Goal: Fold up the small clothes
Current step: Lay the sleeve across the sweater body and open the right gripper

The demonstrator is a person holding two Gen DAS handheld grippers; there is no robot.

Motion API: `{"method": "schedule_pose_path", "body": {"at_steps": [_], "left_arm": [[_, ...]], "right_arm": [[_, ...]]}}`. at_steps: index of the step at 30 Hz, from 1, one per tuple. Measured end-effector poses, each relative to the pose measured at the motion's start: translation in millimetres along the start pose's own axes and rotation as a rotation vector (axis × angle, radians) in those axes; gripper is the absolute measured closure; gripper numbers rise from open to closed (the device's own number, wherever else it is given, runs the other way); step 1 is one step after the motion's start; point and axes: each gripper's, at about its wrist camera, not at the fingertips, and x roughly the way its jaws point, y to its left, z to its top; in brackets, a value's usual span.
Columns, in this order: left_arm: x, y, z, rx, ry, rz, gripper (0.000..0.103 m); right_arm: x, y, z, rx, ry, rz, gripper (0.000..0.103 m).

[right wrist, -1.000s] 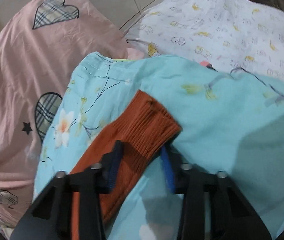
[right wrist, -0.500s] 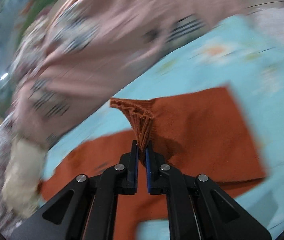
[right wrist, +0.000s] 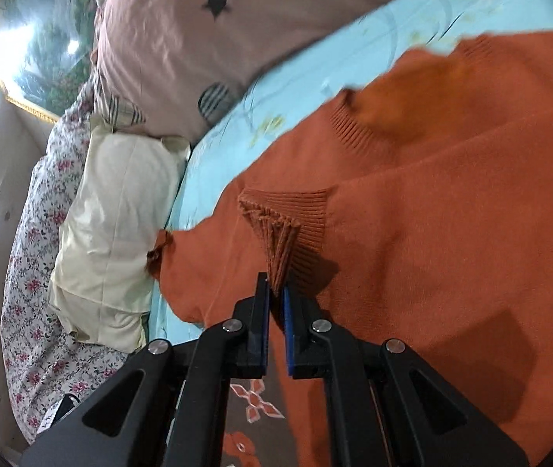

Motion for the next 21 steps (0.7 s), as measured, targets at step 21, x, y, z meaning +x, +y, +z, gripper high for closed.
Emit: {"method": "schedule_pose_path", "body": {"at_steps": [21], "left_arm": [[123.5,-18.6,82.4,-0.029,0.044,-0.122,0.001]], "right_arm": [[-113.8,-32.8,-60.3,0.082,-0.178,-0.029,0.06]]}}
